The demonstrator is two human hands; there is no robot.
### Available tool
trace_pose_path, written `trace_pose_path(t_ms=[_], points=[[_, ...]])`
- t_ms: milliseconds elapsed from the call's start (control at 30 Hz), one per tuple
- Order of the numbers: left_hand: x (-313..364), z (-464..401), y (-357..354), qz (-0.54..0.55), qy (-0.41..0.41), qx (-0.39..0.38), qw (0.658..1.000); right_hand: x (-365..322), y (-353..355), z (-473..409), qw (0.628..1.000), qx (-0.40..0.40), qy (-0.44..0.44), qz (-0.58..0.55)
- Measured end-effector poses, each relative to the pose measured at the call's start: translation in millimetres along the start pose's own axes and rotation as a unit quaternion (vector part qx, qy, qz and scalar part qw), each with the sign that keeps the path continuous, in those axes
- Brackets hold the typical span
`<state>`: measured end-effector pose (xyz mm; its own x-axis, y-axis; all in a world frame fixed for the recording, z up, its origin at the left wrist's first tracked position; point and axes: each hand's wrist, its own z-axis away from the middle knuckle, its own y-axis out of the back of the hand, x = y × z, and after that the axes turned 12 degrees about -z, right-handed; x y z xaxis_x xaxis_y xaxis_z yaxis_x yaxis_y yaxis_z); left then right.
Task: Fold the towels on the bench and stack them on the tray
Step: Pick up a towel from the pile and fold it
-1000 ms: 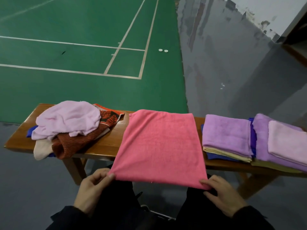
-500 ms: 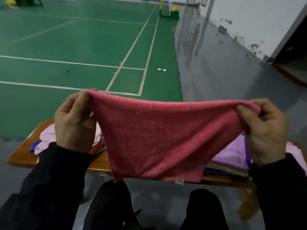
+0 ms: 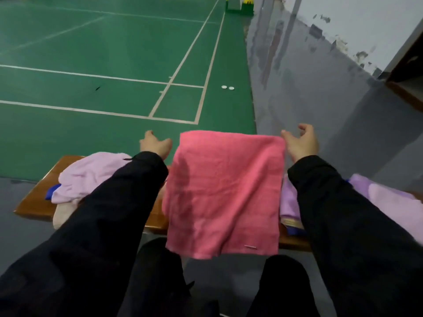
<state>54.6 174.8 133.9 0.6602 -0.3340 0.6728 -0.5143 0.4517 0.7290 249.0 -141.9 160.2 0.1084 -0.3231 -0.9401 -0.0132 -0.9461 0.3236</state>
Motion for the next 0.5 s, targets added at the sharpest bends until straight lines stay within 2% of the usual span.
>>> trace_pose_path(t_ms=[33, 67, 133, 200, 233, 300, 367, 433, 500], points=[[-20, 8, -14, -0.042, -0.029, 0.015, 0.999, 17, -4, 17, 0.999, -0.02, 0.029, 0.03], [-43, 21, -30, -0.072, -0.093, 0.016, 0.993, 37, -8, 36, 0.994, -0.062, 0.067, 0.054], [-87, 52, -69, -0.142, -0.214, -0.04, 0.966, 77, -13, 84, 0.963, -0.195, 0.126, 0.135], [-123, 78, -98, -0.251, -0.26, -0.113, 0.925, 122, -19, 128, 0.89, -0.333, 0.181, 0.252], [-135, 88, -108, -0.318, -0.264, -0.138, 0.9, 143, -21, 144, 0.85, -0.375, 0.207, 0.306], [-149, 102, -117, -0.398, -0.258, -0.136, 0.87, 175, -21, 158, 0.805, -0.403, 0.217, 0.378], [-154, 103, -118, -0.418, -0.249, -0.118, 0.866, 188, -15, 159, 0.798, -0.389, 0.207, 0.411], [-159, 99, -115, -0.413, -0.224, -0.12, 0.874, 194, -9, 157, 0.801, -0.362, 0.199, 0.434], [-161, 101, -112, -0.362, -0.174, -0.093, 0.911, 201, -3, 153, 0.811, -0.338, 0.19, 0.438]])
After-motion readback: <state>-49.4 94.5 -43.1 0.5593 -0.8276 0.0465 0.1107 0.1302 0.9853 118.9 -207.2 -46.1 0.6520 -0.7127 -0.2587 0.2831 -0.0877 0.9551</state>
